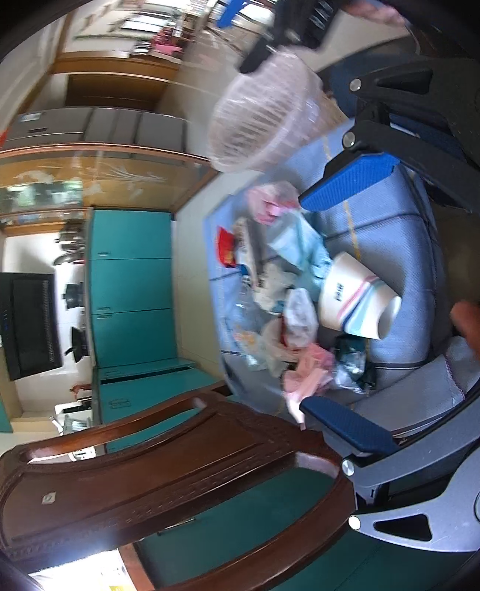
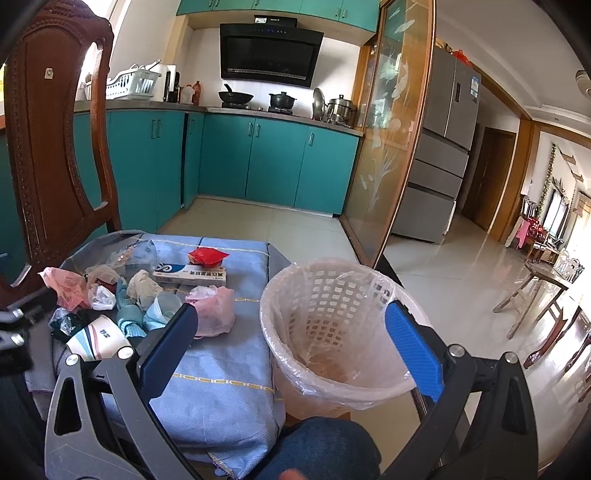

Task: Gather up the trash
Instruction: 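Move the left tool to the striped paper cup while the right tool reaches the pink plastic bag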

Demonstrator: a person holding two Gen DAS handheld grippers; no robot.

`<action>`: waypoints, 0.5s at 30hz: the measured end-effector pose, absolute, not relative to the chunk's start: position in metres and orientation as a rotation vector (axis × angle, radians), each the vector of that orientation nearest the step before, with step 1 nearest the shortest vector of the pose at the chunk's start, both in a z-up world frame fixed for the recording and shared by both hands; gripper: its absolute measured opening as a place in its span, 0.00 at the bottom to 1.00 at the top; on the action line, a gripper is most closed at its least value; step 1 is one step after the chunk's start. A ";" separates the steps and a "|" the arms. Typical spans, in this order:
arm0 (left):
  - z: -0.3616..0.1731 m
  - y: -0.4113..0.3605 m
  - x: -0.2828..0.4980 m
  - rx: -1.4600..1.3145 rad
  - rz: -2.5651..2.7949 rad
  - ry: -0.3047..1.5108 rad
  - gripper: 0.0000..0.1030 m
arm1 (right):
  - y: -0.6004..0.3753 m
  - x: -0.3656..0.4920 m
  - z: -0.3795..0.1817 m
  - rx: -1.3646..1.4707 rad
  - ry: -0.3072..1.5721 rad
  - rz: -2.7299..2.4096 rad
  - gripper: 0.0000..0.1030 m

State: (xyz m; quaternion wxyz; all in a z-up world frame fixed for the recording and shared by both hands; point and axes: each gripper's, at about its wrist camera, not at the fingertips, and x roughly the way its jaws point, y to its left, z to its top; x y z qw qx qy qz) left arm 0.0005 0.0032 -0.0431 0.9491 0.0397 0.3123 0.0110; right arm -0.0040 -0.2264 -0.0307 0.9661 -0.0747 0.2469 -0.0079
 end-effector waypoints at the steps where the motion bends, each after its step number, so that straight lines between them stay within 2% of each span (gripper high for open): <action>1: -0.049 0.003 0.000 0.078 0.016 0.645 0.97 | -0.228 -0.004 -0.032 -0.142 0.505 -0.007 0.94; 2: -0.058 0.003 -0.001 0.068 0.001 0.664 0.97 | -0.229 -0.004 -0.034 -0.136 0.511 -0.004 0.90; 4: -0.074 0.002 -0.004 0.057 -0.022 0.693 0.85 | -0.230 0.000 -0.039 -0.134 0.532 -0.001 0.76; 5: -0.086 0.001 -0.006 0.055 -0.045 0.718 0.64 | -0.229 0.003 -0.041 -0.137 0.546 0.014 0.56; 6: -0.095 0.001 -0.007 0.055 -0.057 0.741 0.51 | -0.227 0.006 -0.043 -0.137 0.562 0.037 0.39; 9: -0.121 0.005 -0.011 0.039 -0.083 0.814 0.47 | -0.214 0.017 -0.047 -0.125 0.604 0.142 0.31; 14: -0.132 0.022 -0.021 0.012 -0.073 0.820 0.47 | -0.175 0.055 -0.052 -0.217 0.741 0.311 0.31; 15: -0.132 0.027 -0.022 0.003 -0.068 0.820 0.47 | -0.172 0.064 -0.052 -0.221 0.768 0.338 0.34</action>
